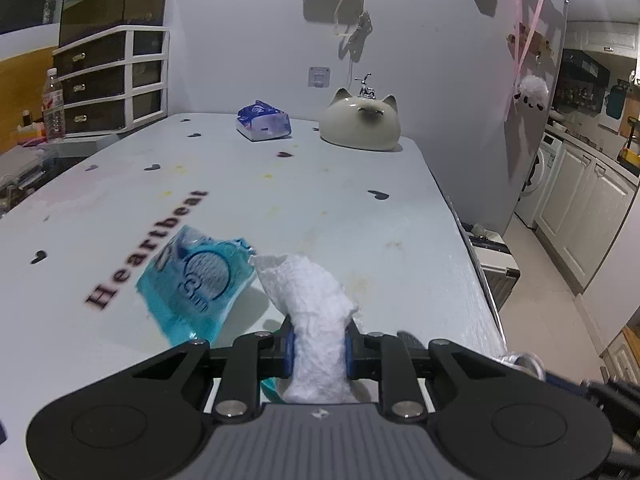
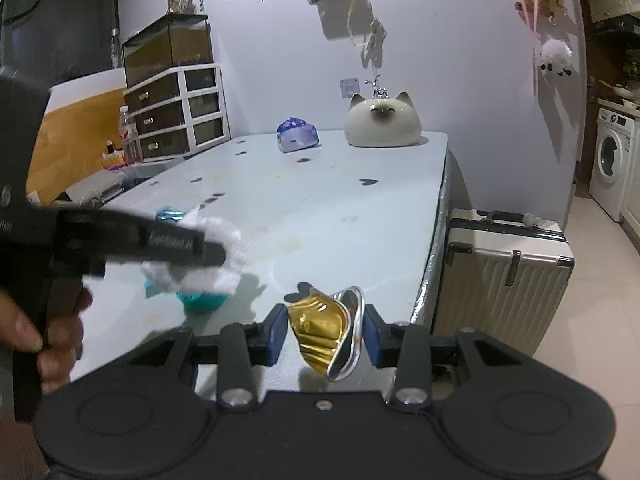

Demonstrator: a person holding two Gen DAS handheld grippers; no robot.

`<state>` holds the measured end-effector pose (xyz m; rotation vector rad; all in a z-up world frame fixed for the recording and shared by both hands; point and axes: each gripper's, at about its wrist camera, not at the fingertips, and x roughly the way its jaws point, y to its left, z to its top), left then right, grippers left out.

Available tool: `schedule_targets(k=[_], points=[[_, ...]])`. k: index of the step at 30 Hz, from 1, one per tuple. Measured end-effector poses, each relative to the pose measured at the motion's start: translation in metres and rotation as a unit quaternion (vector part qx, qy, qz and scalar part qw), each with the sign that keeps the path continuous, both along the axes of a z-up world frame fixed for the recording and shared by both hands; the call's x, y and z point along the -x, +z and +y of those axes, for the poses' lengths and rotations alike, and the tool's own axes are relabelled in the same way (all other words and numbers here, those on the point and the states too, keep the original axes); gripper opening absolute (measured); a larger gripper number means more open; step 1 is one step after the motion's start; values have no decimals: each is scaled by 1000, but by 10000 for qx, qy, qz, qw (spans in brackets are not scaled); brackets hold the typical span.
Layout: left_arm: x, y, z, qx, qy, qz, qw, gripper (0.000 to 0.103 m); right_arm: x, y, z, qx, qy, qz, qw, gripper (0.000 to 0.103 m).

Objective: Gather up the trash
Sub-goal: 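Lift and carry the tissue with the left tool and foil wrapper with the right tool to the bin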

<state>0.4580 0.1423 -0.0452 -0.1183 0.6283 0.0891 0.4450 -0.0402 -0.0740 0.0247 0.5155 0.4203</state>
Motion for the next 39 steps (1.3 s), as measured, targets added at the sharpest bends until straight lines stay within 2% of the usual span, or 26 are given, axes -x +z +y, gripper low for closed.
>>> schedule_targets(k=[12,27,39], points=[[81,31,-8,-3,15,-439,9990,23,51,21,-17,-181,47,-132,9997,41],[174,34,-31,-140,-59,-460,9988,23,127,34,-52,-231,-159,-294,9992,41],[224,35,-83,-182,-421,-619,9970,23,186,42,-101,-152,-457,-591,9971,41]])
